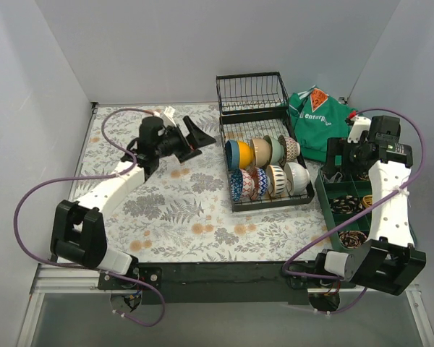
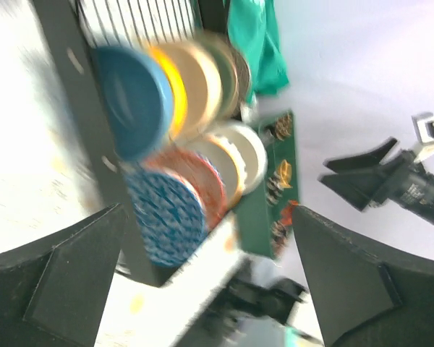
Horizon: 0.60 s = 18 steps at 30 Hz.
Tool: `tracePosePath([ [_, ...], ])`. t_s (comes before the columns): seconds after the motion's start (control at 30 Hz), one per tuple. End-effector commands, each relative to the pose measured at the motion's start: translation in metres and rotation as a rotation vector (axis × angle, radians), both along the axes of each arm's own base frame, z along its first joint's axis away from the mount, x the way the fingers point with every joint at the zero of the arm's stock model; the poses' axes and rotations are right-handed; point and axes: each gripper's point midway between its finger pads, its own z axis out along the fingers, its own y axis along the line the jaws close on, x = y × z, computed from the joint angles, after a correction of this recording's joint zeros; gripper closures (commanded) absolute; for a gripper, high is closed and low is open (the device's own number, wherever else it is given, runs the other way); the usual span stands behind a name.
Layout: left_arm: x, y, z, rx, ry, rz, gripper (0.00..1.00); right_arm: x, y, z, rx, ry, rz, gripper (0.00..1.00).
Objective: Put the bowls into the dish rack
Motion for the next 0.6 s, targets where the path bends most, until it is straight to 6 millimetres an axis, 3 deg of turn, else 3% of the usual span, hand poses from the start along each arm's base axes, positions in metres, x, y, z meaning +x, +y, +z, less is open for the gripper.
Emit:
tracePosePath([
  [0.0, 0.011, 0.047, 0.023, 0.176, -0.193, -0.050, 0.02, 0.017, 0.005, 0.034, 0.032, -0.091, 0.010, 0.01],
  [0.07, 0.023, 0.069, 0.016, 0.328, -0.251, -0.028, 0.02, 0.018, -0.009, 0.034, -0.010, -0.063, -0.073, 0.01],
  [0.1, 0.038, 0.084, 0.023, 0.415, -0.290, 0.036, 0.02, 0.020, -0.014, 0.041, -0.025, -0.072, -0.105, 0.01],
  [0.27, 0.051, 0.145, 0.014, 0.636, -0.349, 0.171, 0.02, 0.019, -0.033, 0.047, -0.091, -0.064, -0.206, 0.01],
  [0.5, 0.045, 0.198, -0.010, 0.672, -0.274, 0.268, 0.02, 0.013, -0.016, 0.044, -0.062, -0.088, -0.073, 0.01],
  [0.57, 0.044, 0.213, -0.015, 0.691, -0.252, 0.305, 0.02, 0.016, -0.004, 0.055, -0.017, -0.156, -0.030, 0.01],
])
